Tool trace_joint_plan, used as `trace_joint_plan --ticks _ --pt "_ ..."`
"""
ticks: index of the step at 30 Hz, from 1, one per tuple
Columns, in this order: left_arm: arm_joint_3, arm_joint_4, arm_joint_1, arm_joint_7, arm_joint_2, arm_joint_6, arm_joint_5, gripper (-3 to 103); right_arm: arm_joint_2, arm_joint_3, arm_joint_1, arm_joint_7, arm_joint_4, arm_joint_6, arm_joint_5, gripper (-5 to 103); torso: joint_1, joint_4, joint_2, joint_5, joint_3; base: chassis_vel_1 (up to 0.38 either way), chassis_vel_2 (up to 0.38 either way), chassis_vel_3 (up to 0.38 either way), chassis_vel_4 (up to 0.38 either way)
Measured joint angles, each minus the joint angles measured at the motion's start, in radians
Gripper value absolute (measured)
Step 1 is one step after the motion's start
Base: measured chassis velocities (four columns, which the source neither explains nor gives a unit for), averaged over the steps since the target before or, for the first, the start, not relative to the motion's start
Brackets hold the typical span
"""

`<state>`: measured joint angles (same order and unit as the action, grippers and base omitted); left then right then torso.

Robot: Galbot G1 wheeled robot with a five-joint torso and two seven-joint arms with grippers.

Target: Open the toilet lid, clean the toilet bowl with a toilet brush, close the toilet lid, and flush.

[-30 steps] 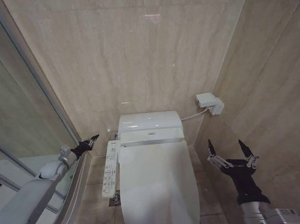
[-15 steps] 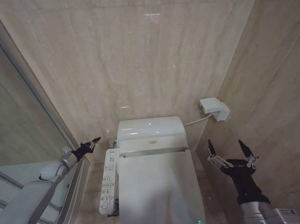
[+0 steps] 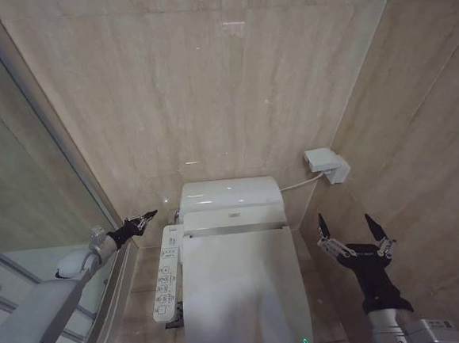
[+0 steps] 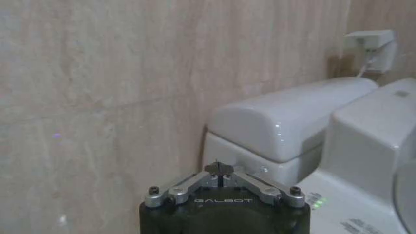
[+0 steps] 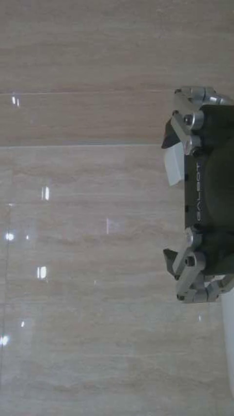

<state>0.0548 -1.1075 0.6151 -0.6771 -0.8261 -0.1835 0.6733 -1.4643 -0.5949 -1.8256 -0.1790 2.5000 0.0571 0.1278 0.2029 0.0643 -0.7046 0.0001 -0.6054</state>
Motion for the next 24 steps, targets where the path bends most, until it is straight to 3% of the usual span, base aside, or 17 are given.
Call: trace_joint_plan --ticks 15,24 --pt "-0.028 0.069 -0.038 -0.073 -0.028 -0.015 -0.011 0 0.0 0.0 0.0 0.0 0.0 0.0 0.0 100 0.0 -0.0003 0.0 0.0 0.0 0.0 0.0 0.0 0.0" --pt "-0.088 0.204 -0.119 -0.093 -0.088 -0.062 -0.027 0 0.0 0.0 0.0 0.0 0.0 0.0 0.0 100 0.0 -0.0002 0.0 0.0 0.0 0.0 0.0 0.0 0.0"
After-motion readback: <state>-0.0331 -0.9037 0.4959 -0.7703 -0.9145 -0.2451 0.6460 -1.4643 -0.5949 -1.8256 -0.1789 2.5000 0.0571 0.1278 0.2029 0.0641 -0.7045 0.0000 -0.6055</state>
